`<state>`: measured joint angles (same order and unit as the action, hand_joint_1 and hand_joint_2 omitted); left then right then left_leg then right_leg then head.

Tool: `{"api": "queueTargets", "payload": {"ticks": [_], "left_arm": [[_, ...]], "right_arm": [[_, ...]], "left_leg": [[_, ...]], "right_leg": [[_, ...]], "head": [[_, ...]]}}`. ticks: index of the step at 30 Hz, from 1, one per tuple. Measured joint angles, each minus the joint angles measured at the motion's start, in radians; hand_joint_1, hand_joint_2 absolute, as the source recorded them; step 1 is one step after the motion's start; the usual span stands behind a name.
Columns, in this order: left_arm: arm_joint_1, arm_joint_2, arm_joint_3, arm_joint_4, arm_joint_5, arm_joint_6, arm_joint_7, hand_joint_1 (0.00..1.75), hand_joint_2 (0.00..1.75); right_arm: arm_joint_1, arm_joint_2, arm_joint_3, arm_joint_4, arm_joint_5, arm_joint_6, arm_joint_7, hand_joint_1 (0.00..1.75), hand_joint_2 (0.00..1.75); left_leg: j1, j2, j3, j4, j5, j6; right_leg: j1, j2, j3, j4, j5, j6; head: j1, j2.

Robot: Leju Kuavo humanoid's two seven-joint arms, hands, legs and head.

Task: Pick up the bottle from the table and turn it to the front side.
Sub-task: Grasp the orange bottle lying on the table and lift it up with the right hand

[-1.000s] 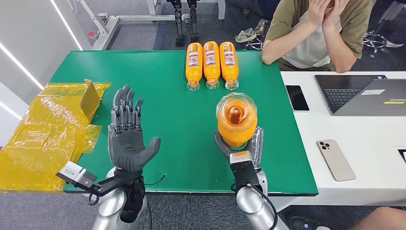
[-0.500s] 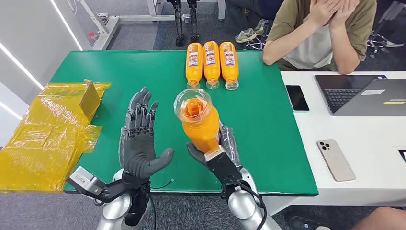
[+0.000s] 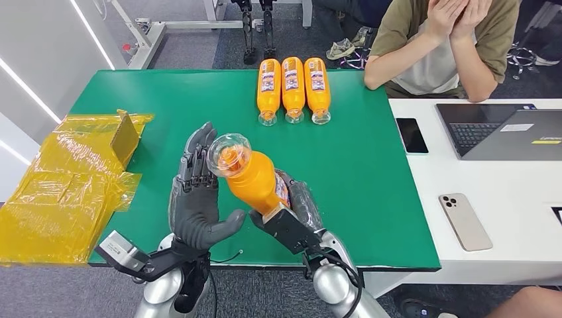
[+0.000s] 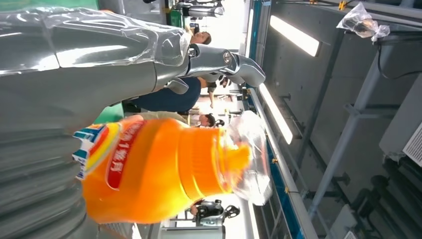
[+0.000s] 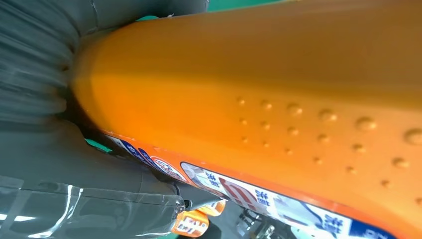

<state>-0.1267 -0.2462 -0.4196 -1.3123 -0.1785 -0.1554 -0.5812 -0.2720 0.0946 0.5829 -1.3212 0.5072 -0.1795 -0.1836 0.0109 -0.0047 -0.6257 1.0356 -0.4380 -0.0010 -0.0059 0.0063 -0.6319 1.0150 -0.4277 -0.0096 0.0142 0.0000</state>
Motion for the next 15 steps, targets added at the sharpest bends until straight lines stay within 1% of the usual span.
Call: {"api": "queueTargets", "payload": {"ticks": [6, 11, 15], "left_arm": [[0.0, -0.001, 0.0, 0.0, 0.0, -0.001, 0.0, 0.0, 1.75], [-0.002, -0.001, 0.003, 0.0, 0.002, -0.003, 0.001, 0.0, 1.75], [-0.003, -0.001, 0.021, 0.0, 0.004, -0.011, 0.011, 0.0, 1.75]], "right_arm": [[0.0, 0.0, 0.0, 0.007, 0.013, 0.011, 0.006, 1.75, 1.75], [-0.006, 0.0, 0.01, 0.01, 0.105, 0.076, 0.032, 1.75, 1.75], [-0.031, -0.004, 0.023, 0.019, 0.172, 0.128, 0.059, 1.75, 1.75]], "left_leg": [[0.0, 0.0, 0.0, 0.0, 0.0, 0.0], [0.0, 0.0, 0.0, 0.0, 0.0, 0.0], [0.0, 0.0, 0.0, 0.0, 0.0, 0.0]], "right_leg": [[0.0, 0.0, 0.0, 0.0, 0.0, 0.0], [0.0, 0.0, 0.0, 0.0, 0.0, 0.0], [0.0, 0.0, -0.001, 0.0, 0.0, 0.0]], "head": [[0.0, 0.0], [0.0, 0.0], [0.0, 0.0]]}}
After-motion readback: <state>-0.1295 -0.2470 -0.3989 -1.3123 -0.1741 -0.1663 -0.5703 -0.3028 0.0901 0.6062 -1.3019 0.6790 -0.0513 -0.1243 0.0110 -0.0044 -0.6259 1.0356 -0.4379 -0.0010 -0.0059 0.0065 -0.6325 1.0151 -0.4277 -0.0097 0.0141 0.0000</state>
